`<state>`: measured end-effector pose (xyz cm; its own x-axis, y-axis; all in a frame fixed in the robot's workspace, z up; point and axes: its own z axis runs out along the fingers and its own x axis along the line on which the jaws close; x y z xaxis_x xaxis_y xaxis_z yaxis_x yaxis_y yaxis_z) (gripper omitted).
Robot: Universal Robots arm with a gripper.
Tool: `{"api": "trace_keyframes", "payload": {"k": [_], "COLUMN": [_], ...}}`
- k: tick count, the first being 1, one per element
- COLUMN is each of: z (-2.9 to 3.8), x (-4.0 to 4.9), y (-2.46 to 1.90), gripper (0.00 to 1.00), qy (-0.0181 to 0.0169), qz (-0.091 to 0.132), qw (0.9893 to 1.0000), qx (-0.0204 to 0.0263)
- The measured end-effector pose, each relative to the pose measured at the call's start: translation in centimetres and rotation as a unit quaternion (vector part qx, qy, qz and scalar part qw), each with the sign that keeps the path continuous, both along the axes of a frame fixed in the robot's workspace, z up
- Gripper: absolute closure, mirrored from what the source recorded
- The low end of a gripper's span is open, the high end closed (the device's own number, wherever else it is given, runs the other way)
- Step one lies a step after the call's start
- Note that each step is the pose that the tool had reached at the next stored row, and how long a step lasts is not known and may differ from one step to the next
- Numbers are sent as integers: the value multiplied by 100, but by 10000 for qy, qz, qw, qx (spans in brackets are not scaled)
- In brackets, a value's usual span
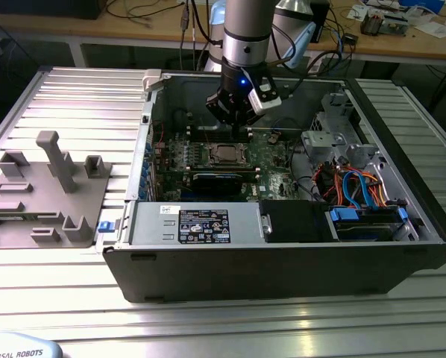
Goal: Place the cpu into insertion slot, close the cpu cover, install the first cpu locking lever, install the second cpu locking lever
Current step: 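Install the first cpu locking lever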
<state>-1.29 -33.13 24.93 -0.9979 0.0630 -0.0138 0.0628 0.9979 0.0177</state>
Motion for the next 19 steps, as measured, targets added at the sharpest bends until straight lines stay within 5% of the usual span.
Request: {"api": "trace_keyframes", "payload": {"k": [19], "z": [0], "x": [-36], "y": [0], "gripper": [89], "qy": [0], "qz": [126], "qw": [9999], "qx": [13]}}
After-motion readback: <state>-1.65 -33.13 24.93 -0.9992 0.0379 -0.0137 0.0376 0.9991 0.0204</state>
